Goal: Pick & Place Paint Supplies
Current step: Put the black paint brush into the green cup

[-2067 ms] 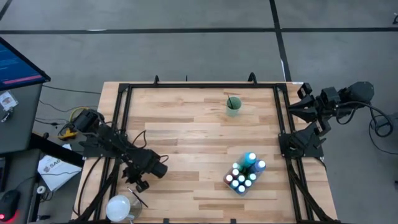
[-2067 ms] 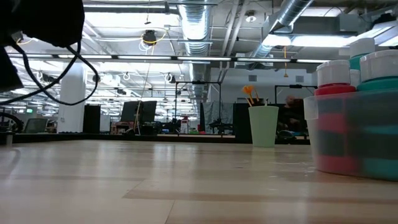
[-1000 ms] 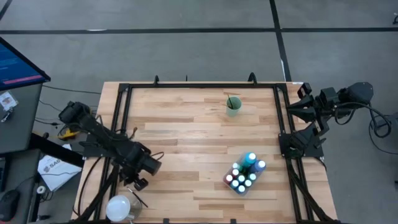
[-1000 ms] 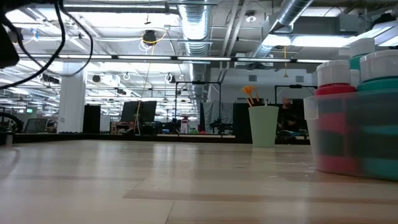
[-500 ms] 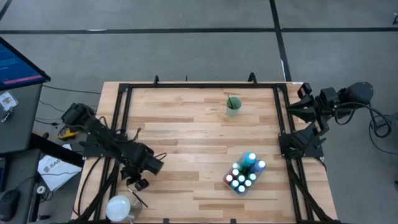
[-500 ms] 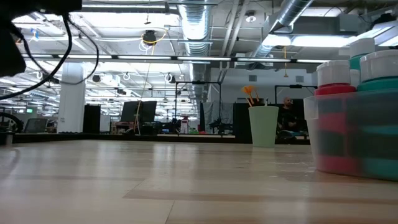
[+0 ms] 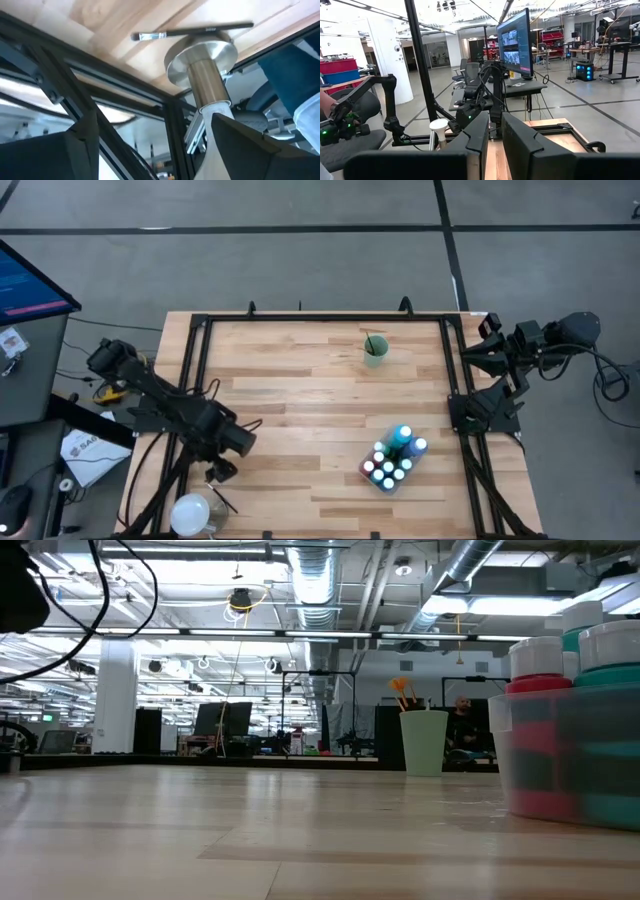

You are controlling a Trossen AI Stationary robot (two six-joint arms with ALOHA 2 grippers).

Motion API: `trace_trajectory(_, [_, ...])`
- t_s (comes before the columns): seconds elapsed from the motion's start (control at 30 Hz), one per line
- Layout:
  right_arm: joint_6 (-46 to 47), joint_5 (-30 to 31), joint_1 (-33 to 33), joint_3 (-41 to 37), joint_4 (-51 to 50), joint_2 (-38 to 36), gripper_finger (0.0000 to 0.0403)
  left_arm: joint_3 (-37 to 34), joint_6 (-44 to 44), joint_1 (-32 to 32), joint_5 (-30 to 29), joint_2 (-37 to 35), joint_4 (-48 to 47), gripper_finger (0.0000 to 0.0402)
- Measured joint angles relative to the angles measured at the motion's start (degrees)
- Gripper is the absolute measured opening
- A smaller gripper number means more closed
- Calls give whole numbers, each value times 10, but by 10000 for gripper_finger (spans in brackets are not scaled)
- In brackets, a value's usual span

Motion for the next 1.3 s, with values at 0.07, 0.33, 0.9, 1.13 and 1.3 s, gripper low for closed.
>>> trace_trajectory(0.07, [0, 0, 0, 0, 0, 0, 49, 0, -1, 0, 12, 9, 0, 258])
trace_trajectory(0.33, [0, 0, 0, 0, 0, 0, 49, 0, -12, 1, 18, 25, -1, 22])
trace_trajectory(0.9, [0, 4, 0, 0, 27, 0, 49, -41, -79, -16, 64, 25, 1, 0])
trace_trajectory(1.13, [13, 28, 0, 0, 34, 0, 49, -55, -105, -14, 46, 25, 5, 0])
trace_trajectory(1.3, [18, 28, 0, 0, 39, 0, 49, -55, -142, -22, 12, 25, 28, 0])
